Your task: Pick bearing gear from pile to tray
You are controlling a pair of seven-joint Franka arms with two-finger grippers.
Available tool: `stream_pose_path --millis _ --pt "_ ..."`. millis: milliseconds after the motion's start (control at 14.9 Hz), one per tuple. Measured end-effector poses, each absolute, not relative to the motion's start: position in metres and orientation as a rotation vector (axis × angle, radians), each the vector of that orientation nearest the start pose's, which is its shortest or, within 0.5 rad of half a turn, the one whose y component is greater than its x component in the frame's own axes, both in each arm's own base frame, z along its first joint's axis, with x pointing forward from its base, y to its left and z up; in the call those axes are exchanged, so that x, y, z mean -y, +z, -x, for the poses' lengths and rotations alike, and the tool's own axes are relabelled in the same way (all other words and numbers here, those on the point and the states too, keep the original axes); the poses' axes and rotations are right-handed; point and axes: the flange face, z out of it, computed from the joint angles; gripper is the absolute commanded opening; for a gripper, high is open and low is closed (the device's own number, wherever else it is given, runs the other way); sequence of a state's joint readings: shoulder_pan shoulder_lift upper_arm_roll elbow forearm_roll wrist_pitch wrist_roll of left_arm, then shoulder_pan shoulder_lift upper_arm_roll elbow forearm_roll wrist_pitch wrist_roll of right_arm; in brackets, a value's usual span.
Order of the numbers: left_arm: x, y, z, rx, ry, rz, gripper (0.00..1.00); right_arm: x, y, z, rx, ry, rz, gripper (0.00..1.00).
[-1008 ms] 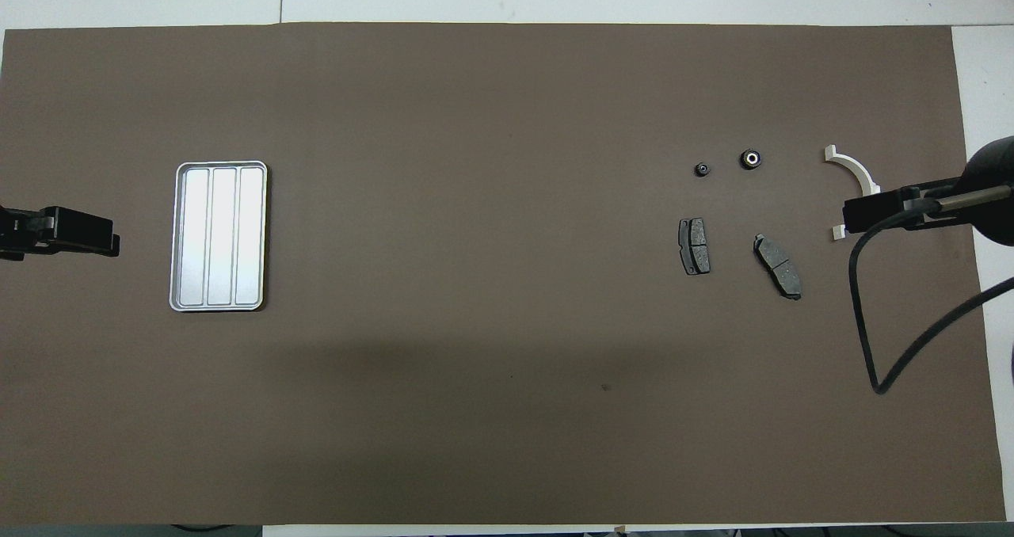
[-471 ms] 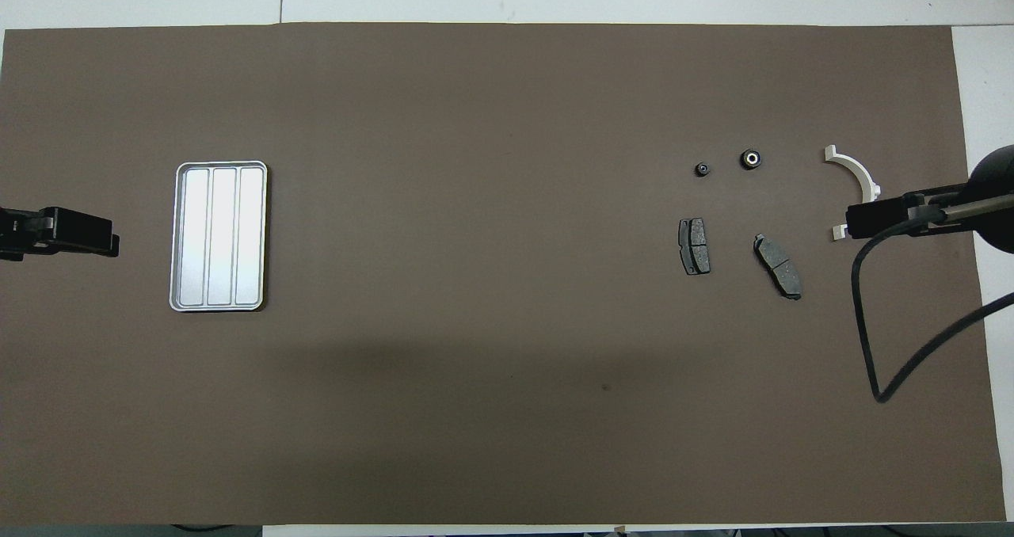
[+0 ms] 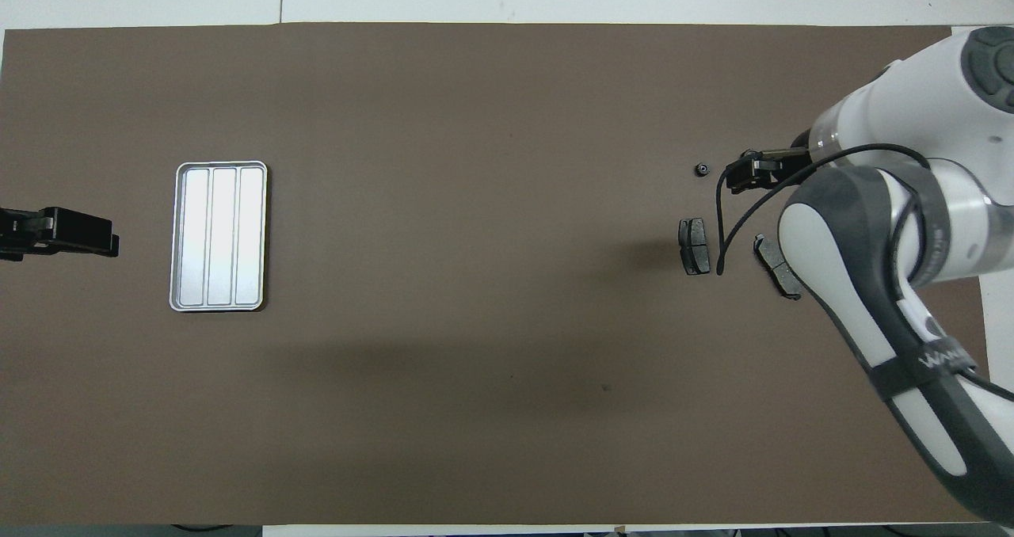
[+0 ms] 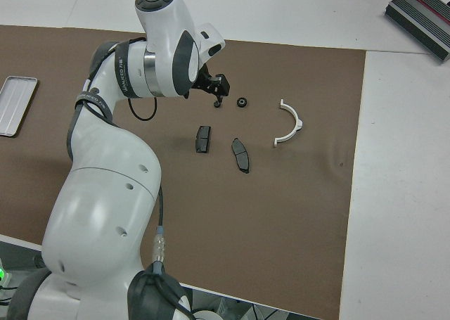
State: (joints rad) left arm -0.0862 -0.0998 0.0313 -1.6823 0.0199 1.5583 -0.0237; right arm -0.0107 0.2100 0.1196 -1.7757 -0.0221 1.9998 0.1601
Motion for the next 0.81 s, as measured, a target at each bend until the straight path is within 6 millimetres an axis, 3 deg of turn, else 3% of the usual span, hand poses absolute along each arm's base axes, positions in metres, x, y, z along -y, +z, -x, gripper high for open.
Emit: stream_pose_path --millis 134,336,471,807 --pt "0.026 0.625 -0.520 -0.049 0.037 3.123 1.00 -0.069 0.402 -0.633 -0.104 -0.041 3.121 1.00" --pt "0.026 0.625 -0.520 -0.049 0.037 3.123 1.00 -0.088 0.360 -0.645 -0.148 -0.063 3.112 1.00" --pt "0.026 0.625 -0.520 -0.049 0.037 3.123 1.00 -0.097 0.340 -0.653 -0.192 -0.062 3.138 1.00" --pt "0.026 0.625 -0.520 -0.049 0.037 3.123 1.00 -0.095 0.296 -0.673 -0.311 -0.040 3.158 0.97"
